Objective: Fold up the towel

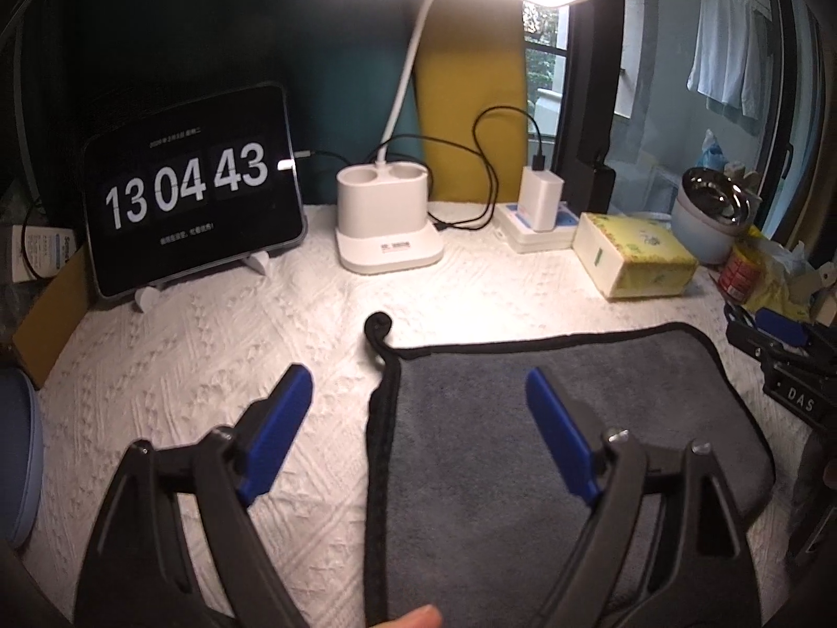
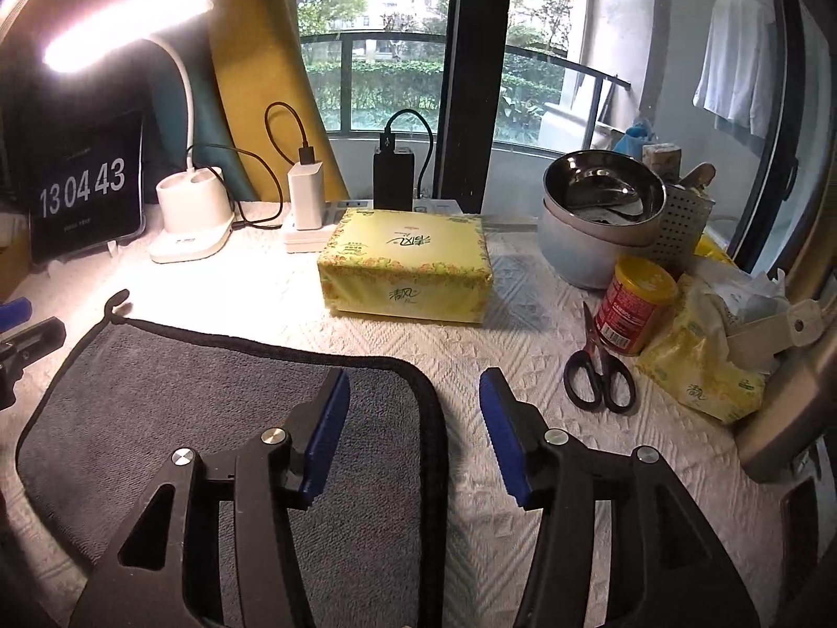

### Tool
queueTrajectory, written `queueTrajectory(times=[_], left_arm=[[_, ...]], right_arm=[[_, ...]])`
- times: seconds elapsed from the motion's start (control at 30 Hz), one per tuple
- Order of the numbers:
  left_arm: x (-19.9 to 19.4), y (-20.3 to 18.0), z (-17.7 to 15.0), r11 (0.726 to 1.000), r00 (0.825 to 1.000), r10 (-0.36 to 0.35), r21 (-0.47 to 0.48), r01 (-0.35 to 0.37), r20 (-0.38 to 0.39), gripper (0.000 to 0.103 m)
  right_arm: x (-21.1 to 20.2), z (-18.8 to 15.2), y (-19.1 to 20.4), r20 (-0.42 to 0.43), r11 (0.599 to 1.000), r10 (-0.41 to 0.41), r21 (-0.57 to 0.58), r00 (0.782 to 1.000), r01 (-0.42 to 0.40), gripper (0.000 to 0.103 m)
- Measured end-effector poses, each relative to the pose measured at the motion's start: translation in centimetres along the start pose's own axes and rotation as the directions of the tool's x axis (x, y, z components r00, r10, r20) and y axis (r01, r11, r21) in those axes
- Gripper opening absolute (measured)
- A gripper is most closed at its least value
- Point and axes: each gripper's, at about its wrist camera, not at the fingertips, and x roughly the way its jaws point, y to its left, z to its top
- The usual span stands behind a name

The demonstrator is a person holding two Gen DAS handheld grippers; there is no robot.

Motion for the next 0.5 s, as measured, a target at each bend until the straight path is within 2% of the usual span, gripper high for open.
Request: queueTrajectory(times=[0.5], left_arm=[[-6.9,-0.7,-0.9,0.998,0.994,-0.062,0.024,0.06,0.089,0.085]], right_arm=[[-6.1,-1.0,0.7,0.057,1.0,-0.001,-0.005,0.998,0.001,0.055]])
